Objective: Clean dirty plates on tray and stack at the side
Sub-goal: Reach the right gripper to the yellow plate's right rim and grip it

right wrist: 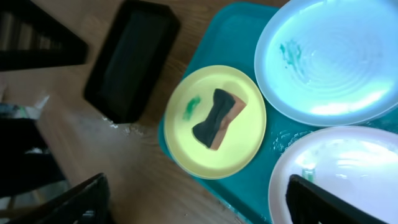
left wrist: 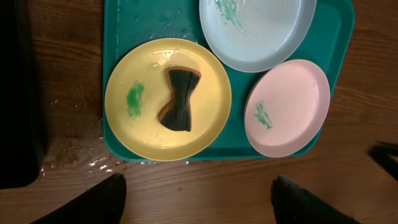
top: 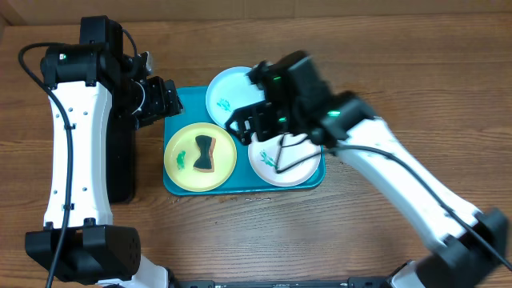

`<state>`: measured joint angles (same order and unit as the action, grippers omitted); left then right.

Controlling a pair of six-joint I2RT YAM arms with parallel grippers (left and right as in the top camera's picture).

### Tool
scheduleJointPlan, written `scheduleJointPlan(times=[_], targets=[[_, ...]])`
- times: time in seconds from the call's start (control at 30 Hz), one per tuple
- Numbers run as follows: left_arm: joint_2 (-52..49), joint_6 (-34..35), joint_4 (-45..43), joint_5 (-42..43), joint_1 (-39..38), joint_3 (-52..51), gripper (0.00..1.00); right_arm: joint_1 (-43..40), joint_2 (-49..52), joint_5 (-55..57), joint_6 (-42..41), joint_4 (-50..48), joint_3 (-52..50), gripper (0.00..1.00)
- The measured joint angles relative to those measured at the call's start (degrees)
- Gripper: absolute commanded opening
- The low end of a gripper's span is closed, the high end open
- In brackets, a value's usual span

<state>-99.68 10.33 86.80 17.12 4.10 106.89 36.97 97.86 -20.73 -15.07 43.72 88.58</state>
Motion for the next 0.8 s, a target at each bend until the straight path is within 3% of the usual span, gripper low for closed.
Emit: scheduleJointPlan(times=[0.07,0.13,0.17,0.2,0.27,0.3,0.8], targets=[[0.0,0.0,0.0,0.0,0.0,0.0,0.84,1.3,4.6,1.9,-0.6,-2.3,0.0,0.58],[0.0,0.1,0.0,0.0,0.0,0.0,0.98,1.4,7.1,3.1,-2.3,-3.1,0.0,0.58],[0.0,0.2,0.0,0.0,0.0,0.0,1.0,1.3,8.8,3.6,-2.7,-3.6,0.0,0.58],[0.0,0.1,0.0,0.0,0.0,0.0,1.0,1.3,10.1,3.8,-3.0,-4.0,0.0,0.58],[0.0,0.1,0.0,-0.2,0.0,0.0,0.76,1.3,13.0,4.6,-3.3,-5.2,0.0,0.59],[0.0,0.0,-0.1,-0.2,0.0,0.0,0.72,1.4,14.1,4.7,-3.2,-6.0,0.0,0.59],[0.0,0.0,-1.5,-0.2,-1.3,0.0,0.76,5.1,23.5,6.9,-5.0,-10.2,0.0,0.55]])
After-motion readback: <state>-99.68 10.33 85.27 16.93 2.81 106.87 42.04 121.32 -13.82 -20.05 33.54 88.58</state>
